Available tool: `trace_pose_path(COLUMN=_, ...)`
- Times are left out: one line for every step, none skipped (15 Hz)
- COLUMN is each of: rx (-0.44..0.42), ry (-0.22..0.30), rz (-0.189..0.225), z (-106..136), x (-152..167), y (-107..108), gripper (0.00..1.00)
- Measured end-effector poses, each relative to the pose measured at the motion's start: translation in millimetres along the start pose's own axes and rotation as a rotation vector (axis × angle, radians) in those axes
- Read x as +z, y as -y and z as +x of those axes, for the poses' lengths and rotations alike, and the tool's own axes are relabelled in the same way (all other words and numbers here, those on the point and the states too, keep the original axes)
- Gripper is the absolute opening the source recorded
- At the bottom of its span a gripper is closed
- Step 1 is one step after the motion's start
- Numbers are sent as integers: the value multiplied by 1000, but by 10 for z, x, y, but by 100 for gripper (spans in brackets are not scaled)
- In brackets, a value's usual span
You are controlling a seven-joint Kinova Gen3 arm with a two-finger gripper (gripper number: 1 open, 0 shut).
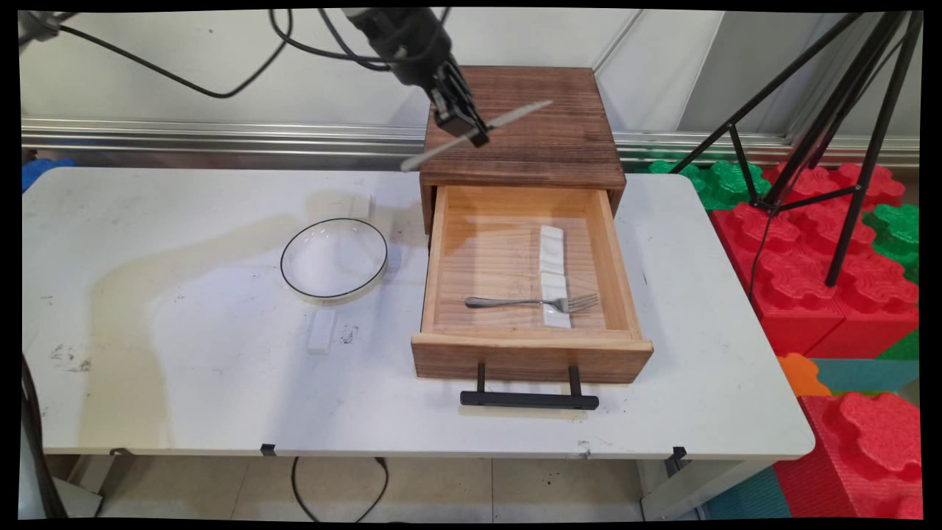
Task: Place the picked object into the drawer
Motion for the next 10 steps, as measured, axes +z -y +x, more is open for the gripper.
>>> trace_pose_path(rx=6, ry=-4, rz=-11, z=54, x=81, y=-34, gripper=0)
trace_pose_path(rx=12, ry=-6, rz=-20, z=101, x=166, y=-64, gripper=0)
trace_pose_path(rx=16, ry=-8, rz=-28, z=138, x=239, y=-88, gripper=0)
trace_pose_path(rx=21, ry=-10, rz=-35, z=175, x=328, y=-111, gripper=0)
trace_pose_path(rx=24, ry=-11, rz=-43, z=210, x=432, y=-128, gripper=0)
trace_pose_path(rx=26, ry=-12, rz=-46, z=226, x=496, y=-136, gripper=0)
trace_pose_path(rx=29, ry=-13, rz=-51, z=242, x=585, y=-142, gripper=0)
trace_pose_path(rx=31, ry=-14, rz=-56, z=255, x=672, y=-146, gripper=0)
trace_pose_path(rx=33, ry=-14, rz=-59, z=255, x=742, y=-148, gripper=0)
trace_pose_path(rx=34, ry=-13, rz=-62, z=253, x=790, y=-149, gripper=0)
